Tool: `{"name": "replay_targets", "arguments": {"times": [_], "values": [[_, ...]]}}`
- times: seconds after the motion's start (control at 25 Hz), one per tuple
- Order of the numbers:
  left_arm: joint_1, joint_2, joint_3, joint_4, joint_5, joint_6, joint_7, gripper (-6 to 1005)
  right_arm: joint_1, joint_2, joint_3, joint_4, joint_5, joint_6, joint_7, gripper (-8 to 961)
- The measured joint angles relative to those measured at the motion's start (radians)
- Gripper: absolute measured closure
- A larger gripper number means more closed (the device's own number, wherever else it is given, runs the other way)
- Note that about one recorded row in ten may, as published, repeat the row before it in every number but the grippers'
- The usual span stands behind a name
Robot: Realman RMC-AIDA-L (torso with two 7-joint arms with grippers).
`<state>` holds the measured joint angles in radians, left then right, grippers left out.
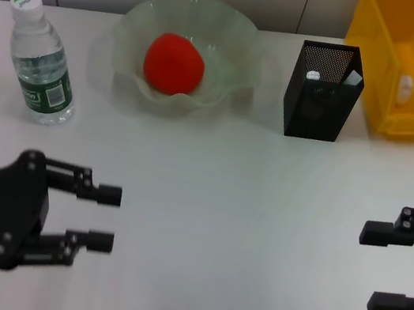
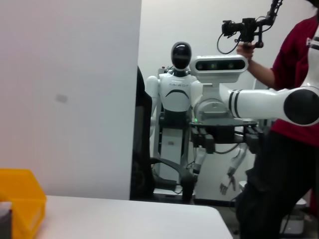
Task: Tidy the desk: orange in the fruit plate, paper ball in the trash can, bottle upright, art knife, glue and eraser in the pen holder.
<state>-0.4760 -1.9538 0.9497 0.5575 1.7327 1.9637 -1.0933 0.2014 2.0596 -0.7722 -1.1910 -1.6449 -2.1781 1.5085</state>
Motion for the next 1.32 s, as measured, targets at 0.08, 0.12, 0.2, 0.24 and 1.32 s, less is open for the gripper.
{"name": "replay_targets", "arguments": {"times": [0.08,0.12,0.2,0.24,1.32], "values": [[-0.017,0.006,-0.018,0.001,0.004,-0.005,-0.010,538,0.009,0.000,0.000,0.020,0.000,0.000,0.000,364],[-0.025,0.009,-0.024,0.001,0.005,-0.008,-0.016,538,0.015,0.000,0.000,0.031,-0.002,0.001,0.000,364],[-0.036,0.014,-0.029,0.011,0.006,-0.023,-0.028,538,0.025,0.006,-0.004,0.043,-0.012,0.002,0.000,364],[-0.036,0.014,-0.029,0.011,0.006,-0.023,-0.028,538,0.041,0.017,-0.013,0.052,-0.037,0.012,-0.004,364],[-0.057,0.010,-0.037,0.042,0.008,-0.108,-0.047,538,0.130,0.021,-0.035,0.180,-0.068,0.074,-0.052,364]]}}
